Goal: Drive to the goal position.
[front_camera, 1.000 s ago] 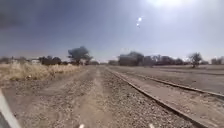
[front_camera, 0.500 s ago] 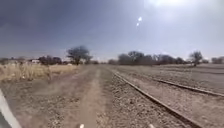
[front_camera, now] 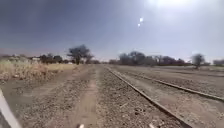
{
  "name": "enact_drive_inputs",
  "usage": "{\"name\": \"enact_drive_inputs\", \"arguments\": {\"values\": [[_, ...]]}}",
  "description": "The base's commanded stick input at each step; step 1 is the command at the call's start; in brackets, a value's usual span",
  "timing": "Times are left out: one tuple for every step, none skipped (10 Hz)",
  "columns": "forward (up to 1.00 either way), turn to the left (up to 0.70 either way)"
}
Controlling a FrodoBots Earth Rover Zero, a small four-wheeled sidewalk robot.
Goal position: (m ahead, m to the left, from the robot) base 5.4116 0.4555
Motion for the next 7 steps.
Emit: {"name": "enact_drive_inputs", "arguments": {"values": [[0.7,0.0],[0.7,0.0],[0.7,0.0],[0.7,0.0],[0.7,0.0],[0.7,0.0],[0.7,0.0]]}}
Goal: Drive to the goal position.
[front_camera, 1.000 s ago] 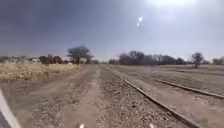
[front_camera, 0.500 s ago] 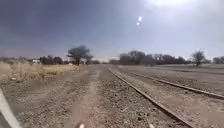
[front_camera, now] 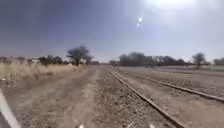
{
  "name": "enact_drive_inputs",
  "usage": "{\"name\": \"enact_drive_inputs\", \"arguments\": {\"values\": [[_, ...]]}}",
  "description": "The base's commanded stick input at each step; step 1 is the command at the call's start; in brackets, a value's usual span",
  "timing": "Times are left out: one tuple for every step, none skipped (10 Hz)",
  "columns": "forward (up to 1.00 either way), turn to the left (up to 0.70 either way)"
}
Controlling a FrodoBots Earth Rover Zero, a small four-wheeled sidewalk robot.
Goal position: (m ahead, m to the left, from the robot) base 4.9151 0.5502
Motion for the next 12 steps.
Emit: {"name": "enact_drive_inputs", "arguments": {"values": [[0.7,0.0],[0.7,0.35],[0.7,0.35],[0.7,0.0],[0.7,0.0],[0.7,0.0],[0.7,0.0],[0.7,0.0],[0.7,0.0],[0.7,0.0],[0.7,0.0],[0.7,0.0]]}}
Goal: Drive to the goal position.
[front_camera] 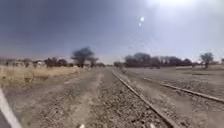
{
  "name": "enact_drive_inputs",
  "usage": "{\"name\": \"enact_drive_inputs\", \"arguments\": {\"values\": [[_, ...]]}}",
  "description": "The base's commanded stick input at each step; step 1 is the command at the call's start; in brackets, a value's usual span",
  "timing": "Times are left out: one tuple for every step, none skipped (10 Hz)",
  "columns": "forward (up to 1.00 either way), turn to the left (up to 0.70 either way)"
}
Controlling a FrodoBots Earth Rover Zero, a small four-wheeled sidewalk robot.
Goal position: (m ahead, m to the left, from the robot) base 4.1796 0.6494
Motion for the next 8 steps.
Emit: {"name": "enact_drive_inputs", "arguments": {"values": [[0.7,0.0],[0.7,0.0],[0.7,0.35],[0.7,0.35],[0.7,0.29],[0.7,0.09],[0.7,0.0],[0.7,0.0]]}}
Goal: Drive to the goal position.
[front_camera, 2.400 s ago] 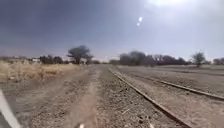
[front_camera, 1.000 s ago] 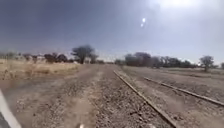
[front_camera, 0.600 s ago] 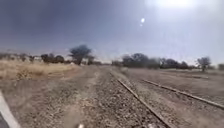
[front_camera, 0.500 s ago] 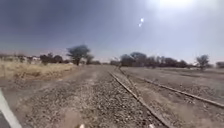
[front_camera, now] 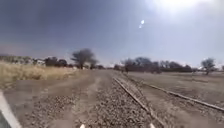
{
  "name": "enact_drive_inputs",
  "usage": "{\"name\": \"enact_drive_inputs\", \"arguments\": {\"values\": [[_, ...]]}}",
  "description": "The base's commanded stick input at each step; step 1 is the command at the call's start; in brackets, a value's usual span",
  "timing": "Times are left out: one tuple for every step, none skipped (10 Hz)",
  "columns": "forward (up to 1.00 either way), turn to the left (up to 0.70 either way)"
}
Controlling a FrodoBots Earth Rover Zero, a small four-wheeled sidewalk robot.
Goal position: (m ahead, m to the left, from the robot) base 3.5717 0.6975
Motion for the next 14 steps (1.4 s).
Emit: {"name": "enact_drive_inputs", "arguments": {"values": [[0.7,0.35],[0.7,0.35],[0.7,0.35],[0.7,0.35],[0.7,0.35],[0.7,0.35],[0.68,0.34],[0.64,0.32],[0.61,0.32],[0.58,0.44],[0.55,0.49],[0.55,0.26],[0.55,0.02],[0.55,0.0]]}}
